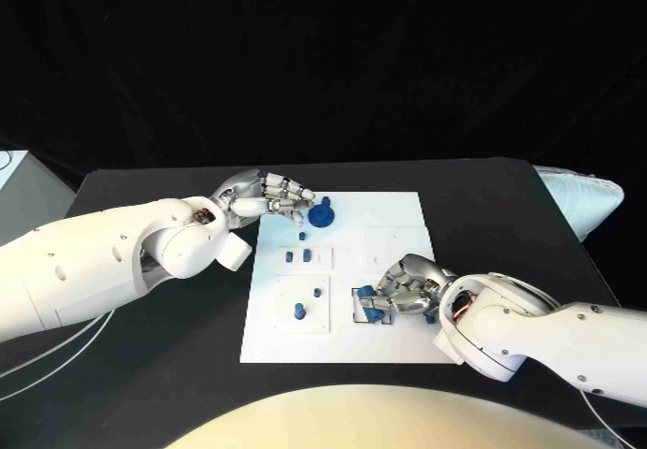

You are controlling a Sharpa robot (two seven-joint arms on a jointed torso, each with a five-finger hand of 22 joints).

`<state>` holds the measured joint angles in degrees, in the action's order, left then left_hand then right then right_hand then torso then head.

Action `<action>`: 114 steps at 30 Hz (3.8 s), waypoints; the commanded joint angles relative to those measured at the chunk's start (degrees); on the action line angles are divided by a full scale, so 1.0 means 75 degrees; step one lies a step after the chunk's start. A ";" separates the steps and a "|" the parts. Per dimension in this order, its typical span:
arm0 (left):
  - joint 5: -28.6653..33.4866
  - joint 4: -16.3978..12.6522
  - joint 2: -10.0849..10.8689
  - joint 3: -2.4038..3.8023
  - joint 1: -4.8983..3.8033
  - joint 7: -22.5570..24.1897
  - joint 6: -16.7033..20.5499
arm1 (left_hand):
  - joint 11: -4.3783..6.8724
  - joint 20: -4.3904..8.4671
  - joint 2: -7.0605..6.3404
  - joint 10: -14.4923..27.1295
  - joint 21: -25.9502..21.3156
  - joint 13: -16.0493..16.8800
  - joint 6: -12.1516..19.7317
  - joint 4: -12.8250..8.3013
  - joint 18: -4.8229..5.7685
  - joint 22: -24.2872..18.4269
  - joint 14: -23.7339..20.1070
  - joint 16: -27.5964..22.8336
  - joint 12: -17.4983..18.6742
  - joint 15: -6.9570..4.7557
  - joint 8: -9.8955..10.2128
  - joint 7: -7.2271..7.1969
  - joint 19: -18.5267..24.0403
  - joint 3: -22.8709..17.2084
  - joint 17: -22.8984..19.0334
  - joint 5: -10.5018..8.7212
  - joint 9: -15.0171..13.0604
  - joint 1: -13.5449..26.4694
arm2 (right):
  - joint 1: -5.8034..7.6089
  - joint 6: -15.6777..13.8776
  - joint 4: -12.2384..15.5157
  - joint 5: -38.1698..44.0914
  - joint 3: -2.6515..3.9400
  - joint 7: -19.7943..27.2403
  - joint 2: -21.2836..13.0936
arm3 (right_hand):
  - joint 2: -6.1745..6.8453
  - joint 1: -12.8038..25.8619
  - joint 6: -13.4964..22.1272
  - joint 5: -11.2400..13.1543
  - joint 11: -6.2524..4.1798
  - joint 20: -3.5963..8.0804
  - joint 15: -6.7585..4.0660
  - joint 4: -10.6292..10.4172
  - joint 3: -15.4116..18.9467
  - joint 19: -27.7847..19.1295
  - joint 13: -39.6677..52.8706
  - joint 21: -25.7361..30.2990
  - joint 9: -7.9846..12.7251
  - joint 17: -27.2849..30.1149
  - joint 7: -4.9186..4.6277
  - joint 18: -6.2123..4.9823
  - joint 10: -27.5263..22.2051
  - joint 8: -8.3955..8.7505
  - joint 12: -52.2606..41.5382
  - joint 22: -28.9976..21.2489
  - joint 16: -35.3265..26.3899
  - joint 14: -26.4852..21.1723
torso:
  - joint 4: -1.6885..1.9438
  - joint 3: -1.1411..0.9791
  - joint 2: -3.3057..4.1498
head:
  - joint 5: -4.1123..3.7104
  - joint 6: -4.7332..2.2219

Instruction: Assemble the parts on the task board

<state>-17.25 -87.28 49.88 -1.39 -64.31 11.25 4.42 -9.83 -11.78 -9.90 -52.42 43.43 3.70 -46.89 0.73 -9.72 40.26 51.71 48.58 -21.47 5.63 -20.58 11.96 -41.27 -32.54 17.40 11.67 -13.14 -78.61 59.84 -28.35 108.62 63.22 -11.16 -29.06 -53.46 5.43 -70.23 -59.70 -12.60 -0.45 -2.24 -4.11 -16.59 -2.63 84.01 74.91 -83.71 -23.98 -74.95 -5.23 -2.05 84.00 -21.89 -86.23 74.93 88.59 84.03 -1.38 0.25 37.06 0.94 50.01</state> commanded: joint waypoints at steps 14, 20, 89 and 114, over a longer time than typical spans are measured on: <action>0.0030 0.0021 -0.0028 0.0003 0.0002 0.0061 -0.0103 | -0.0013 0.0002 -0.0018 0.0041 -0.0063 0.0010 0.0051 0.0055 -0.0090 -0.0016 -0.0016 -0.0038 0.0017 0.0056 -0.0036 0.0233 -0.0080 -0.0004 0.0008 0.0029 0.0013 0.0084 | -0.0025 0.0004 -0.0046 0.0302 -0.0003 -0.0070 0.0015 | -0.0007 0.0398 -0.0307 0.0108 -0.0047 0.0060 -0.0032 -0.0019 0.0049 0.0615 0.1605 -0.0095 0.0019 -0.1632 0.0249 0.0132 0.0512 -0.0069 -0.0001 0.1824 0.0054 0.0715 | -0.0002 -0.0003 0.0001 | -0.0005 -0.0001; 0.0030 0.0023 -0.0033 0.0003 0.0002 0.0063 -0.0106 | -0.0013 0.0002 -0.0018 0.0041 -0.0063 0.0010 0.0051 0.0055 -0.0090 -0.0016 -0.0016 -0.0038 0.0017 0.0056 -0.0036 0.0233 -0.0080 -0.0004 0.0008 0.0029 0.0013 0.0084 | -0.0025 0.0085 -0.0053 0.0318 -0.0003 -0.0033 0.0028 | 0.0010 0.0948 -0.0264 0.0500 -0.0043 0.0052 -0.0025 -0.0033 0.0618 0.0602 0.1580 -0.0064 0.0038 -0.1619 0.0245 0.0125 0.0486 -0.0189 0.0065 0.1814 0.0047 0.0711 | -0.0002 0.0001 -0.0001 | -0.0007 -0.0001; 0.0114 -0.0028 0.0027 0.0001 0.0050 0.0271 -0.0046 | -0.0001 0.0001 0.0002 0.0029 -0.0119 0.0015 0.0036 0.0074 -0.0095 -0.0062 -0.0021 -0.0034 -0.0004 0.0050 -0.0070 0.0216 -0.0115 -0.0014 0.0017 0.0030 0.0016 0.0067 | -0.0262 0.0453 0.0062 0.2136 -0.0093 0.0487 -0.1950 | -0.0018 -0.1034 0.0012 0.0387 0.0107 -0.0090 0.0108 -0.0025 0.1329 0.0436 0.1318 0.0460 0.0458 -0.1397 0.0077 0.0024 0.0232 -0.0069 0.0630 0.1678 -0.0069 0.0655 | -0.0011 0.0000 -0.0002 | -0.0357 -0.0001; 0.0114 -0.0038 0.0051 0.0001 0.0050 0.0227 -0.0074 | -0.0001 0.0002 -0.0005 0.0032 -0.0135 0.0014 0.0039 0.0082 -0.0095 -0.0075 -0.0024 -0.0033 -0.0005 0.0049 -0.0077 0.0218 -0.0125 -0.0008 0.0020 0.0028 0.0019 0.0071 | -0.0481 0.0623 -0.0159 0.2300 -0.0093 0.0185 -0.1425 | -0.0230 -0.2201 -0.0056 0.0197 -0.0007 0.0035 -0.0007 0.0206 0.0227 0.0466 0.1348 0.0383 0.0565 -0.1436 0.0187 0.0040 0.0257 -0.0045 0.0598 0.1701 -0.0058 0.0666 | -0.0008 -0.0005 -0.0004 | -0.0361 -0.0001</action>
<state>-16.72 -87.40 50.28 -1.41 -63.95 12.36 4.51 -9.83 -11.78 -9.90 -52.42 42.72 3.75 -46.89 0.96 -9.72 39.75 51.71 48.58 -21.47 5.63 -20.82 11.96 -41.68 -32.65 17.50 11.67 -13.05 -78.62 56.83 -25.93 107.97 79.63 -11.38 -25.63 -64.30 5.15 -85.18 -60.03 -11.72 -0.23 -2.33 -3.90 -15.11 -0.83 83.92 75.31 -80.66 -20.79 -74.95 -4.10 -2.15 83.98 -22.47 -81.79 74.93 88.25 84.04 -1.46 0.19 37.07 -1.77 50.01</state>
